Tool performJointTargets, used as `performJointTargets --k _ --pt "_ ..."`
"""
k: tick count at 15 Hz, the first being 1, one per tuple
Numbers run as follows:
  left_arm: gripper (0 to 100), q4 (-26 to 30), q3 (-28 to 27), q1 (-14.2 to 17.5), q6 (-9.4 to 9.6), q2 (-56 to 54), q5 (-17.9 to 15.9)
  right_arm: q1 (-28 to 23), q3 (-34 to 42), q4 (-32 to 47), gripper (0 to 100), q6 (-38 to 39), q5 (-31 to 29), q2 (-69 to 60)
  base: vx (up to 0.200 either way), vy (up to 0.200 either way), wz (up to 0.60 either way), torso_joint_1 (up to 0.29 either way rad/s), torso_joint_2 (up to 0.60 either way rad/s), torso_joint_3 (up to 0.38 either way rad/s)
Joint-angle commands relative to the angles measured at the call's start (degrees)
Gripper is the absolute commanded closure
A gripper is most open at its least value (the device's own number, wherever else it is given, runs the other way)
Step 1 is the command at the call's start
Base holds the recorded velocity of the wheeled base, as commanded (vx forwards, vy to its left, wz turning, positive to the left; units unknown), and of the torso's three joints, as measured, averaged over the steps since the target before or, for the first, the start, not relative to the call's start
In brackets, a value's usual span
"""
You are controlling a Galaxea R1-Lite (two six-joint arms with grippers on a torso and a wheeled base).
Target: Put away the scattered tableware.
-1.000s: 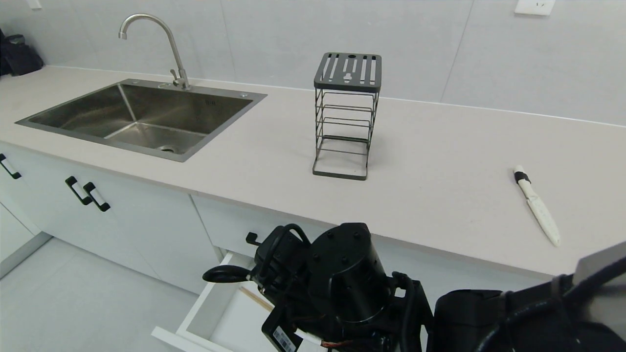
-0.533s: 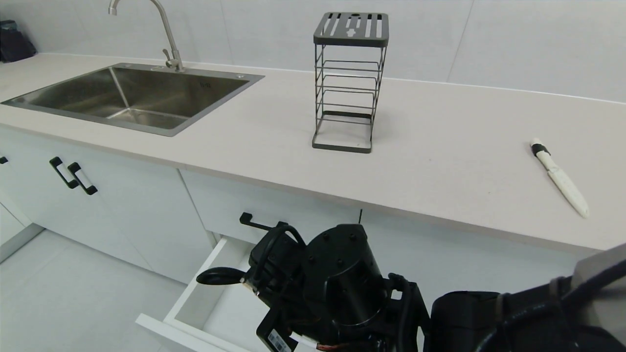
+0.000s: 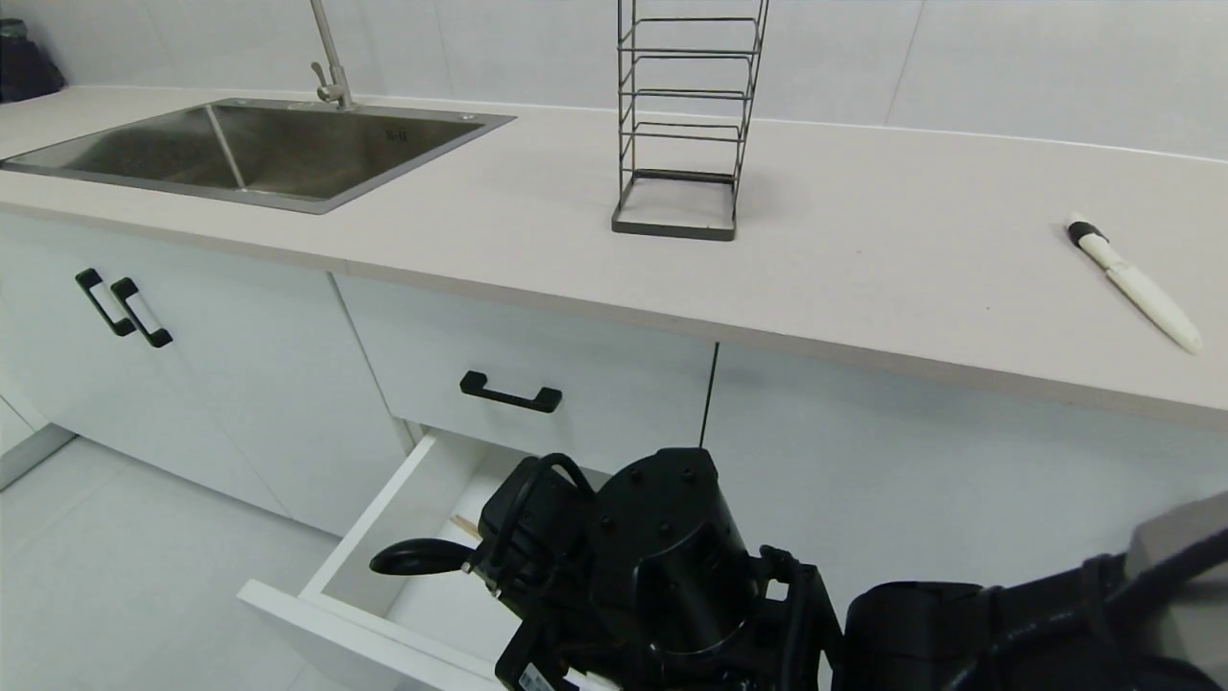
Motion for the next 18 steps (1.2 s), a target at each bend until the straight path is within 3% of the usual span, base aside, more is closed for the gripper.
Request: performJointTargets --k 1,9,14,18 --pt "0 -0.04 0.01 0.00 -0.01 0.07 0.01 0.14 0.41 -0.08 100 -0.04 0.14 -0.16 0.000 0.000 0.00 -0.261 0.34 0.129" --pt "0 -0.04 0.01 0.00 -0.01 0.07 0.01 0.66 0.50 5.02 100 -0.22 -0.30 -3.50 0.000 0.000 0.00 -0.062 0.19 0.068" --pt "0 -0.04 0.01 0.00 -0.01 0.07 0.01 -2.59 -8.03 11.08 100 -3.56 -0.30 -2.97 0.000 0.000 0.00 0.000 0.01 0.021" --pt "0 -0.04 0.01 0.00 0.08 0.07 0.01 -1.45 -21.21 14.07 100 -4.70 -0.38 5.99 0.000 0.000 0.00 0.000 0.00 0.000"
